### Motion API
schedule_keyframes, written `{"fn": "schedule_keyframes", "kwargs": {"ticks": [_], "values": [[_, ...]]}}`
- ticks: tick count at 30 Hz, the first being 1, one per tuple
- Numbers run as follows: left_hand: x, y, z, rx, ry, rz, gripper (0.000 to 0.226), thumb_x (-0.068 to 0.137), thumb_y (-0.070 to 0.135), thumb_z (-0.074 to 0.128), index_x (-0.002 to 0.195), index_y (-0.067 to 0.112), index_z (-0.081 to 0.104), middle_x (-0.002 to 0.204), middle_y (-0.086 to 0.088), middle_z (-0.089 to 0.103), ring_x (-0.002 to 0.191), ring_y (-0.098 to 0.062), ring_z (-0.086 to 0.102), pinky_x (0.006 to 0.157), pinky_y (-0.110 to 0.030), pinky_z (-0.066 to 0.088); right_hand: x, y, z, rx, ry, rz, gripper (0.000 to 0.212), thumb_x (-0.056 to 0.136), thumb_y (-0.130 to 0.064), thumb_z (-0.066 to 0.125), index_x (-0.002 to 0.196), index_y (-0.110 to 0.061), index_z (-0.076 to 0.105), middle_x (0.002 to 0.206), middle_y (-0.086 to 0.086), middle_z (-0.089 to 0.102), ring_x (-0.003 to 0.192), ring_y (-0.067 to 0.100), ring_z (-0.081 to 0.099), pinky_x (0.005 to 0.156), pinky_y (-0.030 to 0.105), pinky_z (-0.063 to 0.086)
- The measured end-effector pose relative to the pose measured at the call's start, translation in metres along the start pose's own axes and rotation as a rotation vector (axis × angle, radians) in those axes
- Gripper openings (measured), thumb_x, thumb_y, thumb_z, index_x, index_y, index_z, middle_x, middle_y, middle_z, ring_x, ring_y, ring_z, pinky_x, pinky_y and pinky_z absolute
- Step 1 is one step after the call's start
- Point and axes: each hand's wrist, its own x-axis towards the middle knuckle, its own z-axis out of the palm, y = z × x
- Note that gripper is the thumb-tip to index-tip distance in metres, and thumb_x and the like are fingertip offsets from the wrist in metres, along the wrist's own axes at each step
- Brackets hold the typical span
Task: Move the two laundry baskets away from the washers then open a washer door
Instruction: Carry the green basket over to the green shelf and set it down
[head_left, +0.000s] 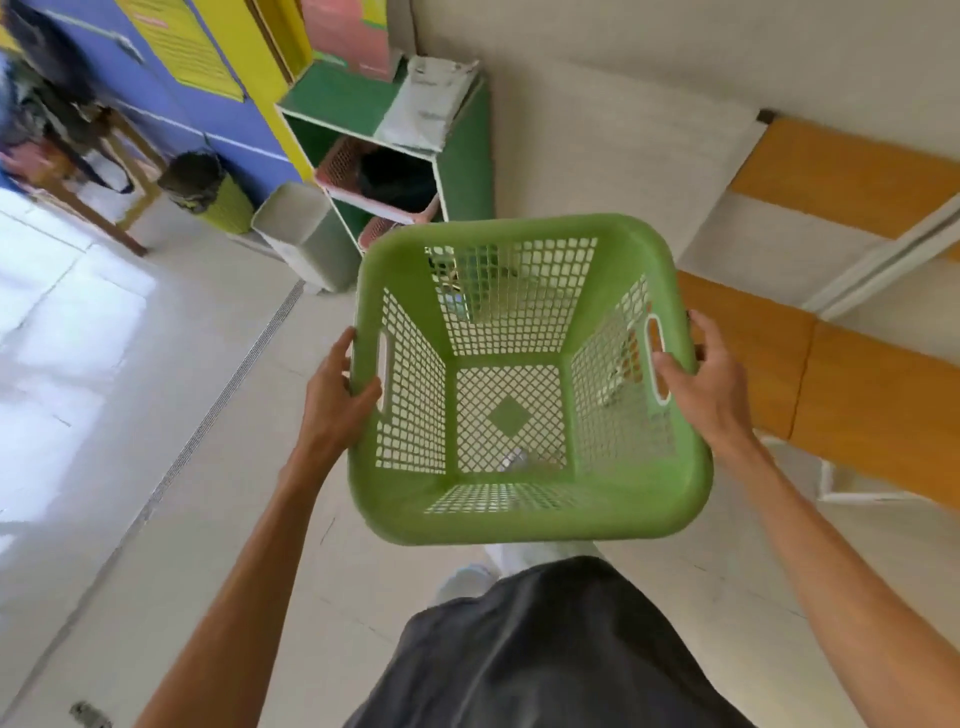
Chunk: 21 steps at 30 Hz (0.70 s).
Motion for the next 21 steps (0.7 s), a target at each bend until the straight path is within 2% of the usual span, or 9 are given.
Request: {"fn": "schedule_keyframes", "kwargs": {"ticks": [5,6,8,11,13,15,17,19,21], "values": [[0.112,0.034,0.038,0.087,-0.165,0.112,0.074,0.085,0.010,0.064,0.150,0.033,0.039,0.122,-0.011,0.064,0.075,-0.006,0.066,0.050,-0.016,0.055,0.045,0.022,0.013,0.034,0.168,0.146,0.063,0.086,-0.035,0.070,0.143,-0.032,0.043,0.081,-0.019,0.064,0.057,-0.012,0.065,0.038,0.006,0.043],[0.133,0.042,0.047,0.104,-0.192,0.123,0.073,0.085,0.009,0.064,0.150,0.031,0.039,0.122,-0.012,0.064,0.075,-0.005,0.065,0.049,-0.014,0.054,0.056,0.027,0.018,0.029,0.171,0.180,0.064,0.087,-0.035,0.069,0.144,-0.032,0.041,0.083,-0.015,0.067,0.057,-0.006,0.067,0.039,0.010,0.047],[0.171,0.055,0.065,0.129,-0.235,0.112,0.074,0.085,0.009,0.065,0.151,0.030,0.039,0.122,-0.011,0.065,0.077,-0.006,0.066,0.051,-0.015,0.054,0.078,0.032,0.029,0.012,0.152,0.248,0.063,0.090,-0.034,0.066,0.146,-0.031,0.037,0.090,-0.005,0.070,0.062,0.008,0.071,0.045,0.026,0.058],[0.226,0.061,0.095,0.148,-0.259,0.070,0.070,0.086,0.013,0.065,0.149,0.033,0.039,0.125,-0.012,0.067,0.091,-0.021,0.069,0.069,-0.037,0.062,0.116,0.044,0.045,-0.043,0.130,0.335,0.063,0.093,-0.033,0.063,0.148,-0.031,0.032,0.090,-0.005,0.069,0.063,0.017,0.072,0.047,0.037,0.060],[0.263,0.058,0.119,0.178,-0.265,0.047,0.067,0.087,0.016,0.063,0.147,0.035,0.040,0.124,-0.012,0.067,0.092,-0.022,0.069,0.076,-0.048,0.062,0.144,0.053,0.059,-0.089,0.077,0.419,0.066,0.094,-0.028,0.062,0.151,-0.032,0.028,0.087,-0.007,0.066,0.062,0.019,0.071,0.045,0.038,0.060],[0.291,0.049,0.143,0.212,-0.285,0.030,0.070,0.084,0.014,0.058,0.146,0.036,0.038,0.119,-0.010,0.068,0.086,-0.015,0.068,0.073,-0.046,0.062,0.168,0.065,0.074,-0.150,0.012,0.485,0.071,0.094,-0.021,0.063,0.154,-0.029,0.024,0.082,-0.011,0.062,0.059,0.016,0.069,0.039,0.029,0.056],[0.317,0.039,0.166,0.271,-0.354,0.021,0.078,0.079,0.009,0.055,0.148,0.036,0.033,0.120,-0.010,0.065,0.091,-0.021,0.066,0.073,-0.047,0.062,0.191,0.081,0.090,-0.208,-0.028,0.546,0.072,0.094,-0.019,0.064,0.155,-0.026,0.024,0.078,-0.017,0.056,0.056,0.010,0.065,0.035,0.020,0.049],[0.342,0.028,0.188,0.333,-0.426,0.029,0.084,0.078,0.003,0.055,0.151,0.034,0.026,0.126,-0.013,0.061,0.100,-0.029,0.065,0.076,-0.050,0.061,0.216,0.100,0.106,-0.256,-0.060,0.587,0.064,0.095,-0.019,0.064,0.151,-0.021,0.032,0.082,-0.013,0.058,0.057,0.011,0.066,0.038,0.024,0.051],[0.366,0.015,0.212,0.393,-0.481,0.074,0.084,0.080,-0.001,0.055,0.153,0.029,0.023,0.128,-0.018,0.058,0.102,-0.035,0.063,0.079,-0.055,0.059,0.239,0.123,0.124,-0.306,-0.093,0.625,0.051,0.095,-0.020,0.064,0.142,-0.016,0.044,0.093,-0.003,0.065,0.063,0.017,0.067,0.047,0.032,0.058]]}}
